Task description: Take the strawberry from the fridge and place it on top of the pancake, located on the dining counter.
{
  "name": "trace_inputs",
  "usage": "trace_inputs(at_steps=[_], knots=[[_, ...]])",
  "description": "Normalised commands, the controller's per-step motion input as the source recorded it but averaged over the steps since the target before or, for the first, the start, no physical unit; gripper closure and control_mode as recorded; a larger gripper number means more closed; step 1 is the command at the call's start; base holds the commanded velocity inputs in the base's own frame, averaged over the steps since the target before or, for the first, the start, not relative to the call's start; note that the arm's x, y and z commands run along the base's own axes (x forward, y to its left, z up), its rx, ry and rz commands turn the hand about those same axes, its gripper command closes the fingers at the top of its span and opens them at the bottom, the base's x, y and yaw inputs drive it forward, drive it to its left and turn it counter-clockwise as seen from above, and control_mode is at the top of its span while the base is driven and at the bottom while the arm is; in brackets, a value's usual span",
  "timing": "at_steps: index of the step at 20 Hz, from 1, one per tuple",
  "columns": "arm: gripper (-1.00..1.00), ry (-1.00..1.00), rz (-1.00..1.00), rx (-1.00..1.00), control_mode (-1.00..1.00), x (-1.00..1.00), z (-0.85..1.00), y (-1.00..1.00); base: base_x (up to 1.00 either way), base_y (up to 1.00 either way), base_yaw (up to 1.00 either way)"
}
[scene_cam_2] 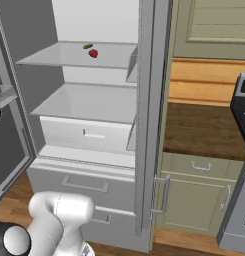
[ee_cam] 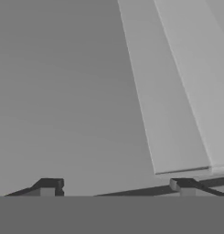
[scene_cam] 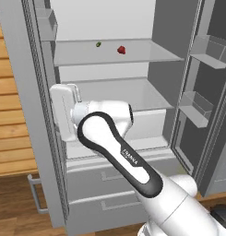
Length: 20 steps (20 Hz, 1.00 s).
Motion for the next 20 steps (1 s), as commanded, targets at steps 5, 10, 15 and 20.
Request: trace_inputs(at_steps=[5, 10, 15, 20], knots=[[-1.0, 0.0, -0.07, 0.0, -1.0, -0.09, 0.0, 0.17, 0.0, 0.0, 0.0], [-1.0, 0.07, -0.1, 0.08, -1.0, -0.16, 0.11, -0.67, 0.0, 0.0, 0.0], [-1.0, 0.34, -0.02, 0.23, -1.0, 0.0, 0.32, -0.97, 0.0, 0.0, 0.0], [-1.0, 0.35, 0.0, 0.21, -1.0, 0.09, 0.16, -0.9, 0.0, 0.0, 0.0]])
